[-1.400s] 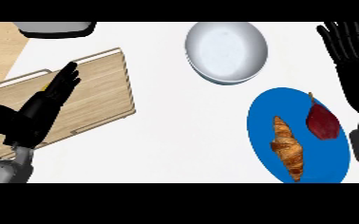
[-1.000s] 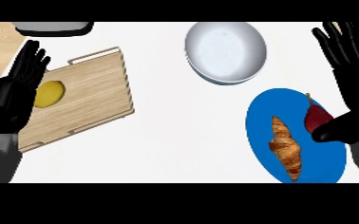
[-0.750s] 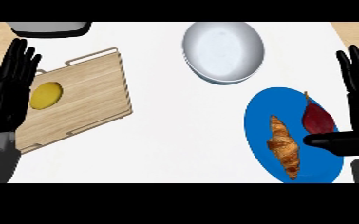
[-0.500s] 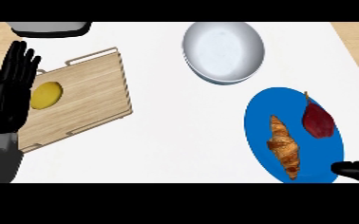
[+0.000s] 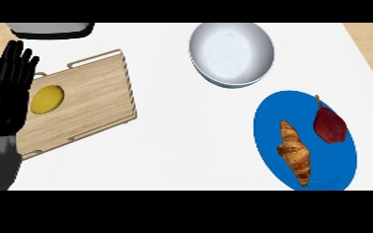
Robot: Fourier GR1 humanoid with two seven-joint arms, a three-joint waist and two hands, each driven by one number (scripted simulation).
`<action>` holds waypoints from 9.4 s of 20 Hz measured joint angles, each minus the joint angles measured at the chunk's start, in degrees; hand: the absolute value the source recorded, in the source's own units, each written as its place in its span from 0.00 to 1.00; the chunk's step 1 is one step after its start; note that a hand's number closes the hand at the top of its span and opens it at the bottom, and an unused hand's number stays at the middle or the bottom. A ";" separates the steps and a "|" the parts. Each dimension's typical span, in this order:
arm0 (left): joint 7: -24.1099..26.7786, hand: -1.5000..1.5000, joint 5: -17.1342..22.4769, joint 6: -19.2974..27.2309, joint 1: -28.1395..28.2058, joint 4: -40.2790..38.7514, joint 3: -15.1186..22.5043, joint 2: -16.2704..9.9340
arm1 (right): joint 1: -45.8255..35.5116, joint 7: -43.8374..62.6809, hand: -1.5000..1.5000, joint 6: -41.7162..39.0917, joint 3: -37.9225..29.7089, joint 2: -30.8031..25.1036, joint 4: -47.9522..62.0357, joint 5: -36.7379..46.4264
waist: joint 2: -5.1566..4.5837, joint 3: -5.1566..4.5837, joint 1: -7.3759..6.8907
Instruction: Pick the pear from the plate and place it in the bowl
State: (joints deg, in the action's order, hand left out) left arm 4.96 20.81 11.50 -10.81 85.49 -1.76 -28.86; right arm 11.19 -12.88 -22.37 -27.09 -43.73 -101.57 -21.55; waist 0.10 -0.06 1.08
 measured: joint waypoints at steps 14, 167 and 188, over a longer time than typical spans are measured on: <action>-0.79 0.50 -2.00 -1.27 -2.90 -2.00 -0.92 1.44 | 1.36 -5.12 0.00 -18.63 0.63 -13.33 8.45 15.78 | -0.15 0.07 -0.91; -3.99 0.50 -14.15 -11.12 -4.47 -0.04 -11.13 13.09 | -64.52 23.42 0.00 30.82 17.13 33.11 57.96 50.83 | -0.58 0.12 -2.43; -4.53 0.50 -13.18 -12.33 -3.71 0.14 -13.06 11.50 | -52.43 3.03 0.00 22.46 -5.05 10.91 62.73 30.99 | -0.31 0.12 -1.40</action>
State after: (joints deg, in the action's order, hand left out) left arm 0.43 7.63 -0.84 -14.52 85.63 -14.81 -17.35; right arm -41.23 -9.85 0.09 -32.15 -32.82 -38.84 9.44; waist -0.21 0.07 -0.32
